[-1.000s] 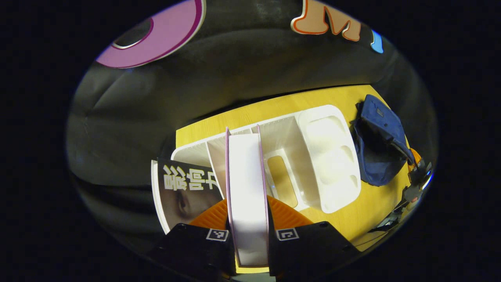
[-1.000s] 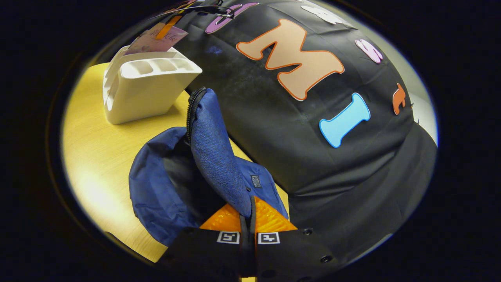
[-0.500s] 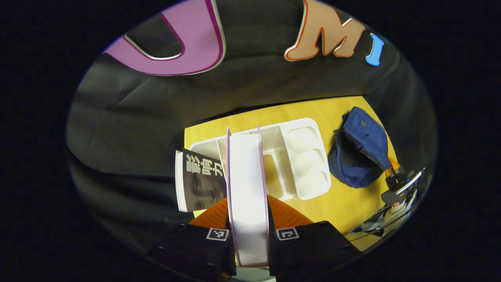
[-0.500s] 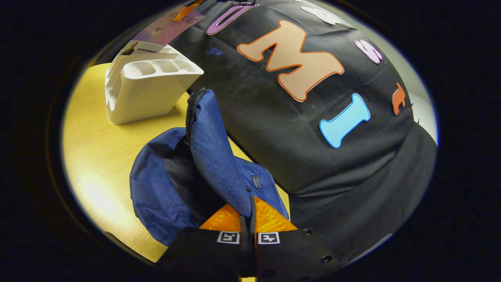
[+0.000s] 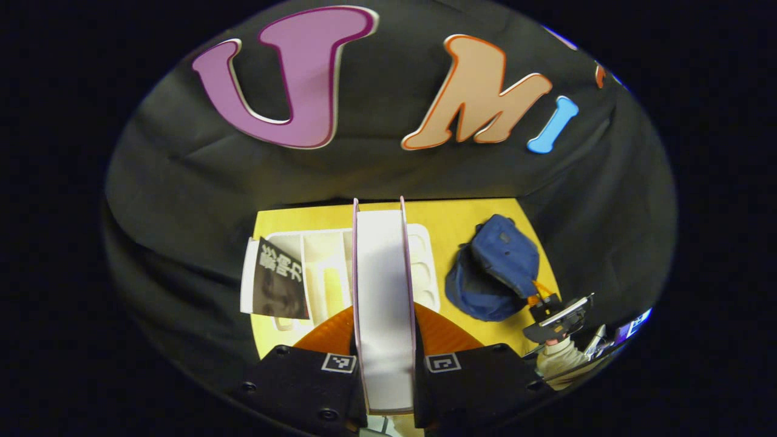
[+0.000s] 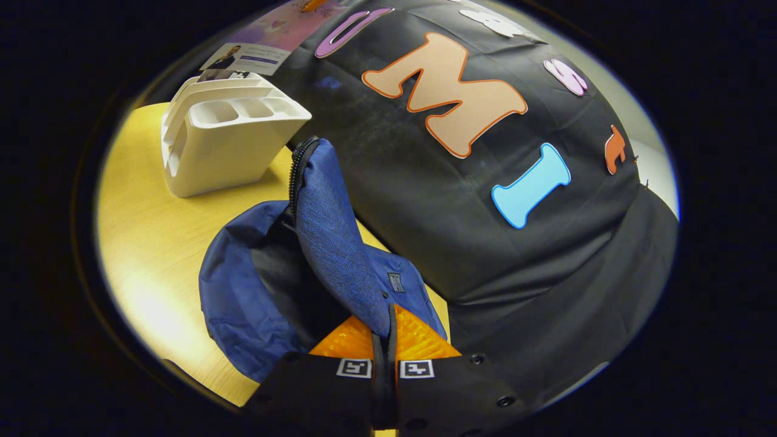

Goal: Open the schoolbag, grab two books from the bookshelf and put them into the schoolbag.

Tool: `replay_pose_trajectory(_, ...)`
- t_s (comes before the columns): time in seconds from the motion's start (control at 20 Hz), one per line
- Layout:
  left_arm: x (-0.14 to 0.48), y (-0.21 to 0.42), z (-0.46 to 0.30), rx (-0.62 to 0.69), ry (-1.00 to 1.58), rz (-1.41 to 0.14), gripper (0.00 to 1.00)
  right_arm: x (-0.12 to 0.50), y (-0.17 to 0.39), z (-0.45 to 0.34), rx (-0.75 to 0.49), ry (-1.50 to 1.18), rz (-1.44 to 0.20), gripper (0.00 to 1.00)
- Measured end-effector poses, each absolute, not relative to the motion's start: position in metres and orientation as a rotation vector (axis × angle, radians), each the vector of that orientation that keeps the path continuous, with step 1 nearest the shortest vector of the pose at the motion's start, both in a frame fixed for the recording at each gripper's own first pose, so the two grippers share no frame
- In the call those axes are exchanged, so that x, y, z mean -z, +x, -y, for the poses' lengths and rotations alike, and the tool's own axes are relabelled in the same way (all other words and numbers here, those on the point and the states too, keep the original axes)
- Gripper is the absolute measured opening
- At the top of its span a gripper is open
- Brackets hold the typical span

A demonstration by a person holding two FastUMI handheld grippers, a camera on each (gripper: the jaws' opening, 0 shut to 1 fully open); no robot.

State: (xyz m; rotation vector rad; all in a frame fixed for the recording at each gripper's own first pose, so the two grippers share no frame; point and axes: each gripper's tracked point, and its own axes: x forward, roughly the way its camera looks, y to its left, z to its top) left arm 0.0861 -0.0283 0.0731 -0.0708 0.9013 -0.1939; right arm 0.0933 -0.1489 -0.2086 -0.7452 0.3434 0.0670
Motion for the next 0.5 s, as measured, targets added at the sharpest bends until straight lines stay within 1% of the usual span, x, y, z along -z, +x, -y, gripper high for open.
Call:
replay_pose_trajectory(0.05,-0.072,0.086,0.043,0.222,-0.107,-0.886,0.24,0.208,0.093,0.150,-0.066,-0.740,-0.343,0.07)
replay_pose_trajectory(0.1,-0.071,0.086,0.058,0.251,-0.145,-0.879,0.27,0.207,0.092,0.150,-0.064,-0.733,-0.342,0.07)
replay_pose_trajectory(0.15,-0.067,0.085,0.072,0.271,-0.193,-0.867,0.27,0.207,0.091,0.152,-0.059,-0.724,-0.341,0.03)
replay_pose_trajectory(0.2,-0.066,0.085,0.086,0.298,-0.222,-0.855,0.27,0.206,0.090,0.153,-0.054,-0.713,-0.341,0.06)
replay_pose_trajectory(0.25,-0.061,0.084,0.100,0.320,-0.250,-0.843,0.27,0.206,0.090,0.153,-0.048,-0.699,-0.341,0.03)
replay_pose_trajectory(0.3,-0.052,0.082,0.114,0.346,-0.277,-0.840,0.27,0.205,0.090,0.154,-0.043,-0.685,-0.341,0.07)
replay_pose_trajectory(0.35,-0.045,0.081,0.127,0.361,-0.314,-0.835,0.27,0.202,0.089,0.155,-0.037,-0.672,-0.340,0.03)
replay_pose_trajectory(0.4,-0.039,0.080,0.139,0.382,-0.342,-0.835,0.27,0.201,0.090,0.156,-0.030,-0.658,-0.339,0.06)
replay_pose_trajectory(0.45,-0.030,0.079,0.150,0.389,-0.373,-0.836,0.27,0.200,0.089,0.159,-0.025,-0.640,-0.338,0.03)
replay_pose_trajectory(0.5,-0.022,0.076,0.160,0.395,-0.395,-0.842,0.27,0.199,0.089,0.161,-0.019,-0.623,-0.338,0.07)
